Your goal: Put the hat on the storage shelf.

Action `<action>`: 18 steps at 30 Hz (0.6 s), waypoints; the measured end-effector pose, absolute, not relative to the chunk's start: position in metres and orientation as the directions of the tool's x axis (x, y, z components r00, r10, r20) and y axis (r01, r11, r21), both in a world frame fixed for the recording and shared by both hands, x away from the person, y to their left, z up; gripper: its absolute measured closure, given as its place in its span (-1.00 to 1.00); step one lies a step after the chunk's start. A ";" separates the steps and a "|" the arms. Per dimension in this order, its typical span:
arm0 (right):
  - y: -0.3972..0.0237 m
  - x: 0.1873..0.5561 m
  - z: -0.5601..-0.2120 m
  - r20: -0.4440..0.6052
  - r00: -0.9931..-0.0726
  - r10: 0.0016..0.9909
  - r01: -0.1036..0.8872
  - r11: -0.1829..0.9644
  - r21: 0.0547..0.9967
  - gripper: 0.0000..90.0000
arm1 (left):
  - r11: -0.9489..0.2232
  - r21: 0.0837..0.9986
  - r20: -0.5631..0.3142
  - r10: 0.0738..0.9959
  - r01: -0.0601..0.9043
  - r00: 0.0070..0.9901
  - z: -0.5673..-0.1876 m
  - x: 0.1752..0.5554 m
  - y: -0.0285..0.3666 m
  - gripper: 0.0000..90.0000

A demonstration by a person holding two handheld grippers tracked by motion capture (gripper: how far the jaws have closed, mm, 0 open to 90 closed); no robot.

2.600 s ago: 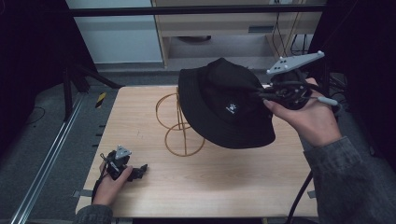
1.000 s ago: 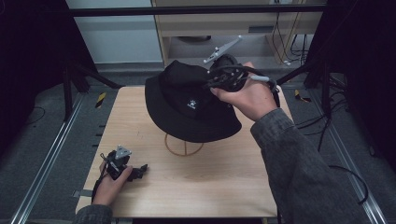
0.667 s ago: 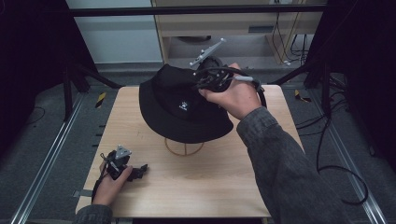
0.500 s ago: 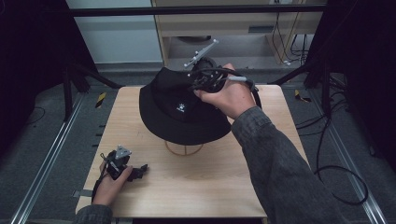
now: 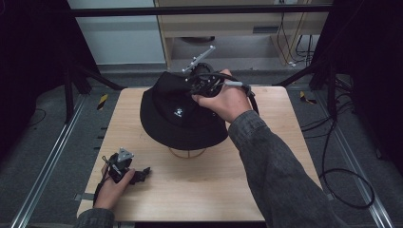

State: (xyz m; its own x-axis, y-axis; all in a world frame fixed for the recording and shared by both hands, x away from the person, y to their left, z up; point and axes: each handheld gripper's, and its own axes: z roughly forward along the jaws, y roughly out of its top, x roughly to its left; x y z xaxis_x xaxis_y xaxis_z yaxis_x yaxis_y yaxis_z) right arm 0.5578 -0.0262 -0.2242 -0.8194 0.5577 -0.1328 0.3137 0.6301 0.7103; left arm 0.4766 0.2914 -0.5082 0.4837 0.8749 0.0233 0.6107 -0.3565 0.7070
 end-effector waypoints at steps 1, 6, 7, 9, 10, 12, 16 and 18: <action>-0.026 0.558 -0.224 -0.132 -0.819 0.559 0.316 0.631 0.709 0.88 | -0.356 0.707 0.023 0.875 0.611 0.484 -0.508 0.477 0.291 -1.00; -0.022 0.559 -0.225 -0.132 -0.823 0.553 0.315 0.636 0.704 0.86 | -0.354 0.708 0.023 0.876 0.610 0.482 -0.508 0.477 0.291 -1.00; -0.021 0.559 -0.226 -0.131 -0.822 0.554 0.317 0.636 0.703 0.86 | -0.355 0.708 0.023 0.876 0.610 0.482 -0.508 0.477 0.291 -1.00; -0.020 0.559 -0.227 -0.132 -0.822 0.554 0.316 0.637 0.703 0.86 | -0.355 0.708 0.023 0.876 0.610 0.482 -0.508 0.477 0.291 -1.00; -0.019 0.559 -0.227 -0.132 -0.823 0.552 0.316 0.638 0.702 0.85 | -0.355 0.708 0.023 0.876 0.610 0.482 -0.508 0.477 0.291 -1.00; -0.019 0.559 -0.228 -0.130 -0.824 0.552 0.316 0.637 0.703 0.82 | -0.355 0.708 0.023 0.876 0.610 0.482 -0.508 0.477 0.291 -1.00; -0.018 0.559 -0.229 -0.128 -0.824 0.552 0.316 0.634 0.706 0.79 | -0.354 0.708 0.023 0.876 0.611 0.482 -0.508 0.477 0.291 -1.00; -0.019 0.559 -0.229 -0.127 -0.822 0.555 0.317 0.632 0.707 0.73 | -0.354 0.708 0.023 0.876 0.611 0.482 -0.508 0.477 0.291 -1.00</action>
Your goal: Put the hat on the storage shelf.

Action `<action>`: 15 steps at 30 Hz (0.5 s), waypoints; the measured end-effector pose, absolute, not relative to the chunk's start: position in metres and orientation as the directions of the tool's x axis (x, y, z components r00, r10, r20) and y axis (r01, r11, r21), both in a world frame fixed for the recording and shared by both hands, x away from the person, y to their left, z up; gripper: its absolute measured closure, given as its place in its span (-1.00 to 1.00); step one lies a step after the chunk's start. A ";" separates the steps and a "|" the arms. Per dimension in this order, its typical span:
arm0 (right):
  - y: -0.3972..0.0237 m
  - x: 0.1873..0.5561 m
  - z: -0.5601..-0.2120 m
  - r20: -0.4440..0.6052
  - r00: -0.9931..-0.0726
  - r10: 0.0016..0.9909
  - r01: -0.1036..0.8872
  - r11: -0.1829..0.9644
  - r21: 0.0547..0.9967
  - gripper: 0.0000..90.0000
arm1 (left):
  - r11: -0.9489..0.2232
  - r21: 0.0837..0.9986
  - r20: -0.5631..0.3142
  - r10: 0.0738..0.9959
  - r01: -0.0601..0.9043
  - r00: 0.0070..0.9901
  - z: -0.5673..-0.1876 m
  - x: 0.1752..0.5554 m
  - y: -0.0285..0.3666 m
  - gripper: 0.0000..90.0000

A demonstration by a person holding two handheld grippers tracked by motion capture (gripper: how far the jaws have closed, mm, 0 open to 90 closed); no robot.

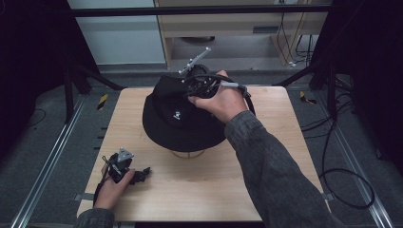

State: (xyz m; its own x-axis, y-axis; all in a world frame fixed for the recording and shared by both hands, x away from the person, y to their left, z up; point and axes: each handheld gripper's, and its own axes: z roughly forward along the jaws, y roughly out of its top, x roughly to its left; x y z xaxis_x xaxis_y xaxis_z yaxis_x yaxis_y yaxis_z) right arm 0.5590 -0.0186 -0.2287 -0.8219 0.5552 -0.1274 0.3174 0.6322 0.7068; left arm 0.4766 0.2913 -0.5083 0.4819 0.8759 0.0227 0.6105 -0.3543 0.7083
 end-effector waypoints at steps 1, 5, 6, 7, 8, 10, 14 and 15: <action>-0.019 0.559 -0.229 -0.128 -0.821 0.556 0.318 0.631 0.708 0.69 | -0.354 0.708 0.023 0.876 0.611 0.482 -0.508 0.477 0.291 -1.00; -0.020 0.558 -0.228 -0.125 -0.820 0.559 0.319 0.627 0.711 0.50 | -0.354 0.708 0.023 0.876 0.611 0.482 -0.508 0.477 0.291 -1.00; -0.020 0.557 -0.228 -0.125 -0.819 0.559 0.320 0.626 0.711 0.45 | -0.354 0.708 0.023 0.876 0.611 0.482 -0.508 0.477 0.291 -1.00; -0.020 0.556 -0.228 -0.124 -0.819 0.561 0.321 0.626 0.711 0.42 | -0.354 0.708 0.023 0.876 0.611 0.482 -0.508 0.477 0.291 -1.00; -0.021 0.555 -0.227 -0.116 -0.820 0.561 0.324 0.621 0.713 0.38 | -0.354 0.708 0.023 0.876 0.611 0.482 -0.508 0.477 0.291 -1.00; -0.021 0.554 -0.227 -0.114 -0.820 0.561 0.323 0.618 0.716 0.32 | -0.354 0.708 0.023 0.876 0.611 0.482 -0.508 0.477 0.291 -1.00; -0.023 0.551 -0.225 -0.108 -0.815 0.569 0.329 0.607 0.723 0.12 | -0.356 0.708 0.025 0.875 0.610 0.483 -0.508 0.477 0.291 -1.00; -0.024 0.550 -0.225 -0.106 -0.816 0.569 0.328 0.606 0.724 0.09 | -0.356 0.708 0.025 0.876 0.609 0.482 -0.508 0.477 0.291 -1.00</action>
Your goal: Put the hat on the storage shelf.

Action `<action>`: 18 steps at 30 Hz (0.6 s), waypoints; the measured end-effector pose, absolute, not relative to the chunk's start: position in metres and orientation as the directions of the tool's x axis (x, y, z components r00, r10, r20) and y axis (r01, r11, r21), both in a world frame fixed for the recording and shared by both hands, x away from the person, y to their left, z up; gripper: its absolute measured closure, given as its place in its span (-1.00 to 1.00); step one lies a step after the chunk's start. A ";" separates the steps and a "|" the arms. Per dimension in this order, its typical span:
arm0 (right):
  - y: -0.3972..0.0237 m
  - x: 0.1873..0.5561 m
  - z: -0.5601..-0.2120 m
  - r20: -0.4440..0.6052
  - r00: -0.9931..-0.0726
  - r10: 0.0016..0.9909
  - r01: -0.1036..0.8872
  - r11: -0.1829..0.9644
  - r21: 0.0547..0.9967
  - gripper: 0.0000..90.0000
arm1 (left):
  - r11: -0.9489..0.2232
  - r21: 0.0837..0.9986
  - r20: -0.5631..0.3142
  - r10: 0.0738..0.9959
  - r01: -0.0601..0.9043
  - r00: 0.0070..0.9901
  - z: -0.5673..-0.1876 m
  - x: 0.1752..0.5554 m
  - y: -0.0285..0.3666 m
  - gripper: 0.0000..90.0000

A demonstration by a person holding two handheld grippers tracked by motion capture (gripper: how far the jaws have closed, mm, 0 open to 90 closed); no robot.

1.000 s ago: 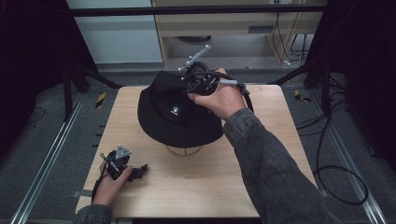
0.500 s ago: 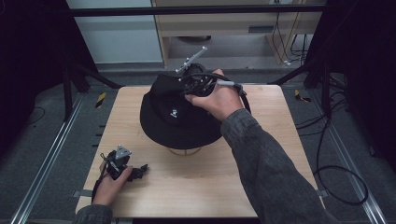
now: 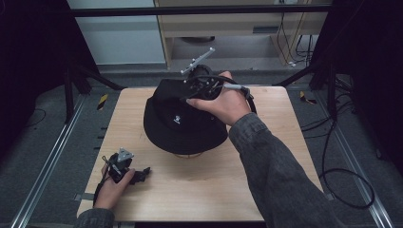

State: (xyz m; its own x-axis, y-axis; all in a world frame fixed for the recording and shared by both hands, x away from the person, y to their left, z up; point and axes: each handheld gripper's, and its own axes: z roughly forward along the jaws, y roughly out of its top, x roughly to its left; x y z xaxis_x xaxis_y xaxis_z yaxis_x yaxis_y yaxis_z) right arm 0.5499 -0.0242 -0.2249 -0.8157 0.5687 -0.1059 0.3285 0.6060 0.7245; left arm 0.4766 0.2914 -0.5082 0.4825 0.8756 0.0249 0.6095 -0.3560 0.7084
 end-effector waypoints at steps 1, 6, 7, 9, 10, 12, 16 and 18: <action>-0.025 0.549 -0.224 -0.103 -0.814 0.571 0.330 0.602 0.727 0.07 | -0.356 0.708 0.025 0.876 0.610 0.482 -0.508 0.477 0.291 -1.00; -0.033 0.546 -0.222 -0.088 -0.809 0.581 0.333 0.576 0.746 -0.06 | -0.354 0.708 0.023 0.876 0.611 0.481 -0.508 0.476 0.291 -1.00; -0.035 0.545 -0.222 -0.088 -0.807 0.584 0.333 0.573 0.749 -0.09 | -0.356 0.708 0.025 0.876 0.610 0.482 -0.508 0.477 0.291 -1.00; -0.038 0.543 -0.221 -0.092 -0.802 0.590 0.332 0.568 0.753 -0.13 | -0.355 0.708 0.024 0.876 0.610 0.481 -0.508 0.477 0.291 -1.00; -0.038 0.543 -0.221 -0.092 -0.802 0.590 0.332 0.568 0.753 -0.13 | -0.355 0.708 0.024 0.876 0.610 0.481 -0.508 0.477 0.291 -1.00; -0.045 0.540 -0.221 -0.089 -0.795 0.600 0.337 0.558 0.758 -0.20 | -0.354 0.708 0.023 0.876 0.610 0.482 -0.508 0.477 0.291 -1.00; -0.053 0.536 -0.222 -0.081 -0.788 0.611 0.343 0.543 0.766 -0.25 | -0.354 0.709 0.023 0.876 0.610 0.482 -0.508 0.477 0.291 -1.00; -0.058 0.534 -0.223 -0.071 -0.785 0.616 0.347 0.531 0.774 -0.26 | -0.355 0.708 0.023 0.876 0.610 0.482 -0.508 0.477 0.291 -1.00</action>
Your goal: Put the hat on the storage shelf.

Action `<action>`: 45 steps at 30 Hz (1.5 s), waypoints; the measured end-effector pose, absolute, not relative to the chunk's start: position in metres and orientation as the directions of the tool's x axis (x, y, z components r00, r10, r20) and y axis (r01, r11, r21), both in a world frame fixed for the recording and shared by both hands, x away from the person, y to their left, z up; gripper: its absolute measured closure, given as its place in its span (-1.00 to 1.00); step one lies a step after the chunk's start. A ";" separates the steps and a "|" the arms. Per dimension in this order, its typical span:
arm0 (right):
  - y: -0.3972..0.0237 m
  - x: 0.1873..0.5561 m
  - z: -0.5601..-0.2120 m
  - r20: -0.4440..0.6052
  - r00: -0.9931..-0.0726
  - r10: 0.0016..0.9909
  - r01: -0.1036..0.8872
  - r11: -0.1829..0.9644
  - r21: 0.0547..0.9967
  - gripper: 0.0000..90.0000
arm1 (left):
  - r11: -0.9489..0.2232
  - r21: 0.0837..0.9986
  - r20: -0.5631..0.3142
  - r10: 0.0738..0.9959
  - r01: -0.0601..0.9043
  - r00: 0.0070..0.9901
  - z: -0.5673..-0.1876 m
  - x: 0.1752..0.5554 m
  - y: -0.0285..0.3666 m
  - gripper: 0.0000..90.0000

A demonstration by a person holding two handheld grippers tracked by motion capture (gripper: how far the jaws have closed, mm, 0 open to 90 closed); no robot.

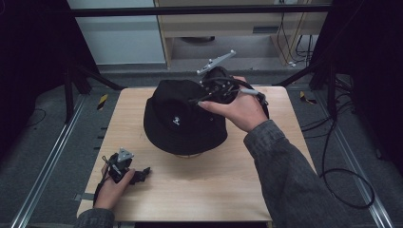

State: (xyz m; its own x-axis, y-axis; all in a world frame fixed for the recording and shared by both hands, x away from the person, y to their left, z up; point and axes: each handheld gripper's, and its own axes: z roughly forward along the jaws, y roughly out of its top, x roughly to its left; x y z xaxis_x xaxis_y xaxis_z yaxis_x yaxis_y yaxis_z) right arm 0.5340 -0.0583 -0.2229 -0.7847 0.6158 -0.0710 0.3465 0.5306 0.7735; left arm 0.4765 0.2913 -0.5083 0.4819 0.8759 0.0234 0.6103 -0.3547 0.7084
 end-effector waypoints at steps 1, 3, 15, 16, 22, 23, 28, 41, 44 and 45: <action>-0.060 0.533 -0.223 -0.070 -0.782 0.619 0.348 0.527 0.775 -0.28 | -0.355 0.708 0.023 0.876 0.610 0.482 -0.508 0.477 0.291 -1.00; -0.064 0.532 -0.224 -0.072 -0.777 0.626 0.347 0.520 0.781 -0.29 | -0.355 0.708 0.024 0.876 0.610 0.482 -0.508 0.477 0.291 -1.00; -0.087 0.525 -0.230 -0.057 -0.751 0.658 0.355 0.475 0.805 -0.38 | -0.348 0.713 0.020 0.878 0.609 0.479 -0.509 0.476 0.290 -1.00; -0.088 0.524 -0.230 -0.053 -0.749 0.660 0.358 0.471 0.806 -0.38 | -0.351 0.711 0.022 0.877 0.609 0.481 -0.509 0.476 0.291 -1.00; -0.094 0.520 -0.231 -0.049 -0.742 0.668 0.362 0.461 0.810 -0.45 | -0.348 0.713 0.020 0.878 0.608 0.479 -0.509 0.476 0.290 -1.00; -0.095 0.520 -0.232 -0.049 -0.741 0.670 0.362 0.460 0.811 -0.46 | -0.348 0.713 0.020 0.878 0.608 0.479 -0.509 0.476 0.290 -1.00; -0.101 0.518 -0.235 -0.048 -0.728 0.684 0.370 0.451 0.812 -0.52 | -0.348 0.713 0.020 0.878 0.608 0.479 -0.509 0.476 0.290 -1.00; -0.111 0.511 -0.242 -0.038 -0.713 0.700 0.383 0.434 0.815 -0.68 | -0.347 0.714 0.019 0.878 0.608 0.478 -0.509 0.476 0.290 -1.00; -0.114 0.511 -0.243 -0.044 -0.708 0.705 0.384 0.437 0.813 -0.73 | -0.349 0.714 0.022 0.877 0.607 0.479 -0.509 0.476 0.290 -1.00; -0.115 0.510 -0.244 -0.041 -0.706 0.707 0.384 0.431 0.816 -0.77 | -0.349 0.713 0.021 0.877 0.608 0.479 -0.509 0.476 0.290 -1.00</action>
State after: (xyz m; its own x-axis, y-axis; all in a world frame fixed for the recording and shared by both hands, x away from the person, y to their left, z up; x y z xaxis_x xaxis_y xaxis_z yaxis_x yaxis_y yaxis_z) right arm 0.5105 -0.1147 -0.2442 -0.7064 0.7067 -0.0407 0.3842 0.4310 0.8164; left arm 0.4763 0.2904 -0.5087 0.4793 0.8774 0.0210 0.6077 -0.3491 0.7134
